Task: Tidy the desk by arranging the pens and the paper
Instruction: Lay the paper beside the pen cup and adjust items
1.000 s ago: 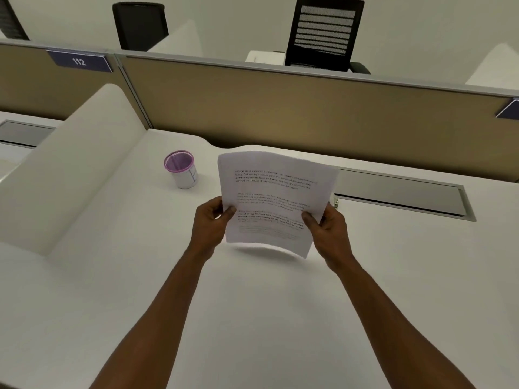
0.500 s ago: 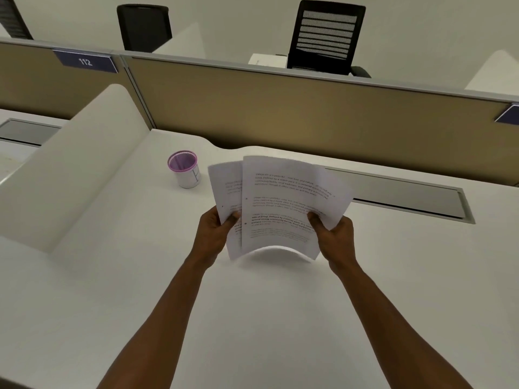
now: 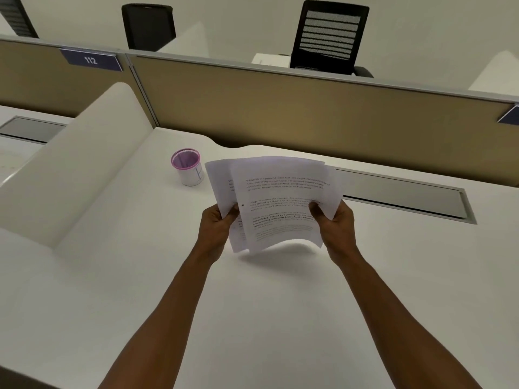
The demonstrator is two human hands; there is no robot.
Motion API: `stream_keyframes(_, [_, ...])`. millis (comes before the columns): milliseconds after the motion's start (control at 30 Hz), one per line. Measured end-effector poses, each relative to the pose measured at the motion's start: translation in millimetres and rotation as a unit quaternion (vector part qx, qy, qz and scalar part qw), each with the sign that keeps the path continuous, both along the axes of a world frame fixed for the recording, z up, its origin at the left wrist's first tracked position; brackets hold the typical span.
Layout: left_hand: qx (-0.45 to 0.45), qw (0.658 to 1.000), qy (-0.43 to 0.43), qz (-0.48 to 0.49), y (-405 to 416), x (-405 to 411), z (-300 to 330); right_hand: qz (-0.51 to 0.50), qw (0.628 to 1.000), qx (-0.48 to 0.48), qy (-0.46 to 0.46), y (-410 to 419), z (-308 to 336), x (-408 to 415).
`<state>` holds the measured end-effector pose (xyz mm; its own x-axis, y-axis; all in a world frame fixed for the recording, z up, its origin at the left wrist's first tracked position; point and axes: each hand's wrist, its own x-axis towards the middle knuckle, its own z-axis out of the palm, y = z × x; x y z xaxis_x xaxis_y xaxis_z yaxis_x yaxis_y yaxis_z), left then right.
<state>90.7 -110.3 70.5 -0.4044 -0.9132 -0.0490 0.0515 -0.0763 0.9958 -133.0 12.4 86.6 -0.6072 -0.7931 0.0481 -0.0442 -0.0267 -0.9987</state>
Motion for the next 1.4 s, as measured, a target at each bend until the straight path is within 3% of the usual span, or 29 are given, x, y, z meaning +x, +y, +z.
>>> stream_keyframes(267, [0.028, 0.999, -0.003, -0.019, 11, -11, -2, 0.000, 0.999, 0.025, -0.046, -6, -10, 7])
stream_keyframes(400, [0.017, 0.998, 0.058, -0.032, 16, -13, -3, -0.012, 0.998, 0.020, -0.053, -8, -8, 8])
stream_keyframes(533, [-0.067, 0.997, -0.041, -0.017, 18, -15, -8, -0.012, 0.998, 0.020, -0.058, -9, -9, 9])
stream_keyframes(633, [-0.061, 0.995, -0.075, 0.009, 16, -20, -14, 0.002, 0.998, 0.035, -0.042, -11, -10, 11])
stream_keyframes(900, [-0.031, 0.999, -0.037, 0.003, 8, -18, -4, 0.014, 0.998, 0.049, -0.023, -19, -6, 15])
stream_keyframes(1400, [-0.036, 0.996, -0.074, 0.024, 6, -20, -10, 0.014, 0.997, 0.066, -0.026, -25, -10, 16])
